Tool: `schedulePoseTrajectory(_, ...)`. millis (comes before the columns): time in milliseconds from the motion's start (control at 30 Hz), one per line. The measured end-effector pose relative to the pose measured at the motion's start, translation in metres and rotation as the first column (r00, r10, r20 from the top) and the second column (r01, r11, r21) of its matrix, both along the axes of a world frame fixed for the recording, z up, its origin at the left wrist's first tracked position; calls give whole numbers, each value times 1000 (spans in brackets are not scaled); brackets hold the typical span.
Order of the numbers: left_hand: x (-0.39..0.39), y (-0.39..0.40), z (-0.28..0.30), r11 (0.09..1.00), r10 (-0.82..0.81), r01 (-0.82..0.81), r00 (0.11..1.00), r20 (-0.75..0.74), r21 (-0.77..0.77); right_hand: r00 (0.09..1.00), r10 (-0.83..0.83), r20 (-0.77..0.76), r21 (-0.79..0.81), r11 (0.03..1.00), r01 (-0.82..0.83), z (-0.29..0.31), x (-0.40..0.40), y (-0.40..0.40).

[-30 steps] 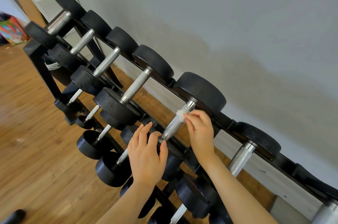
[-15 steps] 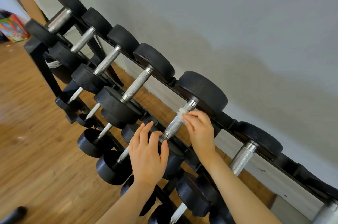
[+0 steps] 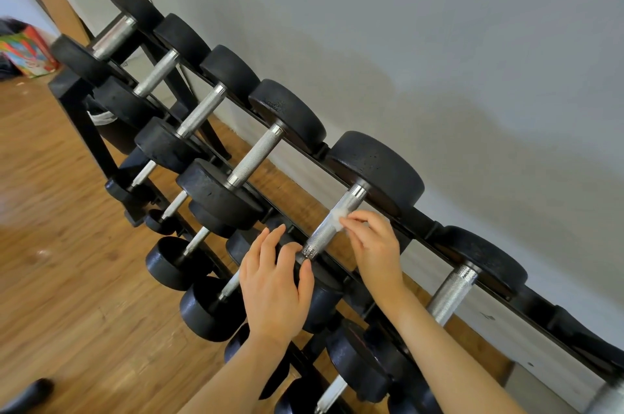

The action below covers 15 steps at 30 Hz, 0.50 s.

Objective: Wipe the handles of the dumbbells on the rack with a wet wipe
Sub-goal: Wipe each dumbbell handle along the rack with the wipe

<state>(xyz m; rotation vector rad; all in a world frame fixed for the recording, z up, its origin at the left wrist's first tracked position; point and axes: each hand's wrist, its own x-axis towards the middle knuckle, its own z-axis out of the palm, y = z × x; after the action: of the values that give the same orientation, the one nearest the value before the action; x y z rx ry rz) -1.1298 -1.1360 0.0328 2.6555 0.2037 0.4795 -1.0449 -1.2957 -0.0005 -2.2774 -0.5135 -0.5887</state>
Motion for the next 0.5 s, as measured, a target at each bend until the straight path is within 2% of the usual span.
schedulePoseTrajectory(100,0,-1,0,1000,0,0,1000,-1,-1,999,-36,8,17,999,36,0,1,3)
schedulePoseTrajectory(233,0,0,-1,1000,-1,1,1000,2,-10,999,45,31,-2,999,-45,-2,-3,5)
schedulePoseTrajectory(367,0,0,-1,1000,-2,2,1000,1,-5,998,-59,-27,99,993,61,8,5,2)
schedulePoseTrajectory(500,-1,0,-1,1000,0,0,1000,11,-9,999,2,-46,94,996,2,2,-5,9)
